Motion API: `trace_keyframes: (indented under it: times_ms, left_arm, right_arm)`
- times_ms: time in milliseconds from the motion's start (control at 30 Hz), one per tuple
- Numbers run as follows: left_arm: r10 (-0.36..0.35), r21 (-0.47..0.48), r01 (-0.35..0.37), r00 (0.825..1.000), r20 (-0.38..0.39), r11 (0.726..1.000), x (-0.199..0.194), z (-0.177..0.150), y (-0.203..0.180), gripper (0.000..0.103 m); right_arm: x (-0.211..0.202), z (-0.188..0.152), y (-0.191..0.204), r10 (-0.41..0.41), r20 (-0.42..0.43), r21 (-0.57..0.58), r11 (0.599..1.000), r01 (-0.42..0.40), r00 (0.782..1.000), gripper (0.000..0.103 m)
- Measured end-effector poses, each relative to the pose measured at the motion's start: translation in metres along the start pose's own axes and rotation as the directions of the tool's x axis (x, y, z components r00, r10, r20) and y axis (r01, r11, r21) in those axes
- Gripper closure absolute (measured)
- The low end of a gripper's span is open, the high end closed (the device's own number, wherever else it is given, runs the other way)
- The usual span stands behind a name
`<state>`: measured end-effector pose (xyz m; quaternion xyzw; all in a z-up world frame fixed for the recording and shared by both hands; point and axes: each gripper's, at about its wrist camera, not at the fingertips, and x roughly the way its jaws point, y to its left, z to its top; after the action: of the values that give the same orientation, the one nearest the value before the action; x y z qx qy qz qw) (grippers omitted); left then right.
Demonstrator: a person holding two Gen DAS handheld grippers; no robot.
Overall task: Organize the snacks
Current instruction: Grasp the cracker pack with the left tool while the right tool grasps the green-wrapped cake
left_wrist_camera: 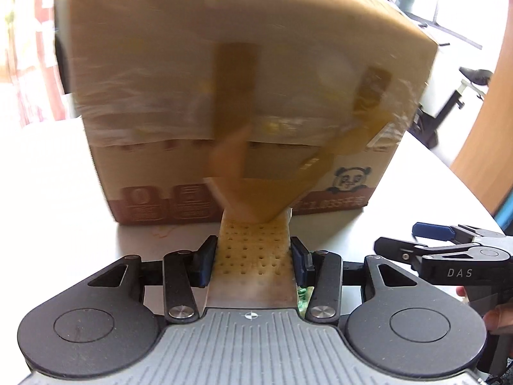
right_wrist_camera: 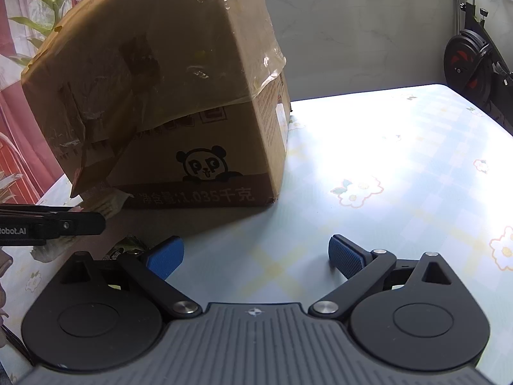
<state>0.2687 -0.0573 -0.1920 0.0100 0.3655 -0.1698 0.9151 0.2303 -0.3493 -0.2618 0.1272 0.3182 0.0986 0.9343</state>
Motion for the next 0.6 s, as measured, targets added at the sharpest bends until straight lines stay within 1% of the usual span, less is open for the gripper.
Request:
trace_keyframes:
  times_ms: [167,200,233,267,333,400,467,500,567,600]
  left_arm:
    - [0.027,-0.052,-0.026,0.999,0.023,0.998,-0.014,-0.005,0.017,0.054]
    - [0.03,-0.056,-0.029,0.999,0.028,0.998,-0.014,-0.005,0.018,0.054]
    - [0.035,-0.059,-0.033,0.999,0.033,0.998,-0.016,-0.006,0.02,0.054]
    - [0.039,-0.061,-0.037,0.999,0.037,0.997,-0.018,-0.006,0.021,0.054]
    - [0.047,-0.071,-0.044,0.998,0.045,0.997,-0.021,-0.008,0.025,0.054]
    - [0.054,-0.088,-0.049,0.997,0.051,0.995,-0.024,-0.01,0.031,0.054]
    - [0.064,-0.105,-0.057,0.996,0.063,0.993,-0.033,-0.012,0.04,0.054]
    - [0.07,-0.114,-0.062,0.995,0.068,0.992,-0.036,-0.013,0.043,0.054]
    - [0.086,-0.144,-0.074,0.993,0.076,0.987,-0.045,-0.015,0.052,0.054]
    - [0.089,-0.159,-0.076,0.993,0.079,0.984,-0.048,-0.016,0.056,0.054]
  right_arm:
    - [0.008,0.004,0.013,-0.043,-0.046,-0.056,0.998,0.04,0.998,0.003]
    - [0.008,0.005,0.016,-0.026,-0.058,-0.045,0.999,0.024,0.998,0.005]
    - [0.008,0.008,0.018,0.005,-0.066,-0.009,1.0,-0.006,0.998,0.01]
    - [0.009,0.01,0.022,0.047,-0.079,0.027,0.999,-0.045,0.996,0.018]
    - [0.013,0.013,0.036,0.095,-0.106,0.055,0.994,-0.089,0.99,0.021]
    - [0.019,0.015,0.057,0.115,-0.14,0.019,0.993,-0.113,0.984,0.021]
    - [0.026,0.014,0.08,0.124,-0.177,-0.034,0.991,-0.132,0.976,0.024]
    - [0.03,0.013,0.09,0.12,-0.198,-0.057,0.989,-0.134,0.973,0.025]
    - [0.038,0.01,0.107,0.111,-0.236,-0.083,0.988,-0.134,0.965,0.032]
    - [0.04,0.009,0.112,0.089,-0.234,-0.095,0.989,-0.113,0.968,0.033]
